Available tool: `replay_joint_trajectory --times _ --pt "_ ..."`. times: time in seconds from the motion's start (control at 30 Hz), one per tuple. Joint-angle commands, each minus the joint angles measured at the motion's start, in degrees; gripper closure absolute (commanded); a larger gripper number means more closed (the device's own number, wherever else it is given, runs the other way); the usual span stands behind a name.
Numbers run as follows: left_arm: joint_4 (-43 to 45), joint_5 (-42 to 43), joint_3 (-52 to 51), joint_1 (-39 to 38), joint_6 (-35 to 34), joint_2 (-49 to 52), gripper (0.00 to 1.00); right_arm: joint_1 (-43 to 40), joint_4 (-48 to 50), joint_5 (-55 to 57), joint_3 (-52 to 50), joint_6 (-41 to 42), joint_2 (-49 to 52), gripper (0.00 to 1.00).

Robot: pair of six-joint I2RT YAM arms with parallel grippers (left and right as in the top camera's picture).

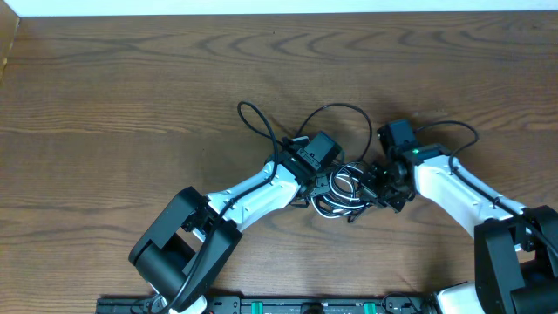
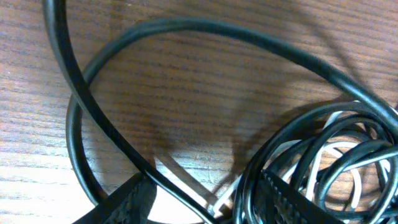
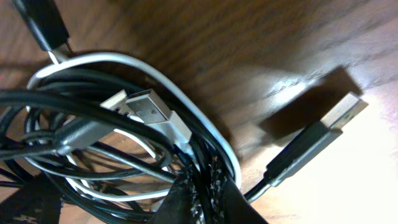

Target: Untangle cables

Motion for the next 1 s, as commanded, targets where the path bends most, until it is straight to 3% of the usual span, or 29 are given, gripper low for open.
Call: replay_joint_trajectory --times 0.0,0.2,0.47,0.97 --pt "-0.57 -1.51 -0.83 0.31 -0.28 0.79 0.45 -2.38 -0.48 1.07 0.20 -7.78 0.70 0.85" --pt "-0.59 -2.38 -0.83 0.31 -0.31 0.79 0.45 -4.04 -0.92 0.81 2.05 -12.76 -0.42 0.79" --pt "-0.57 -2.54 -0.83 0.31 -0.31 0.79 0.45 -4.24 -2.10 1.33 2.62 -13.05 -2.67 0.69" --pt "-0.37 -2.54 -0.83 0.31 -0.31 0.79 0.45 -2.16 -0.66 7.54 2.45 -12.61 -2.58 0.73"
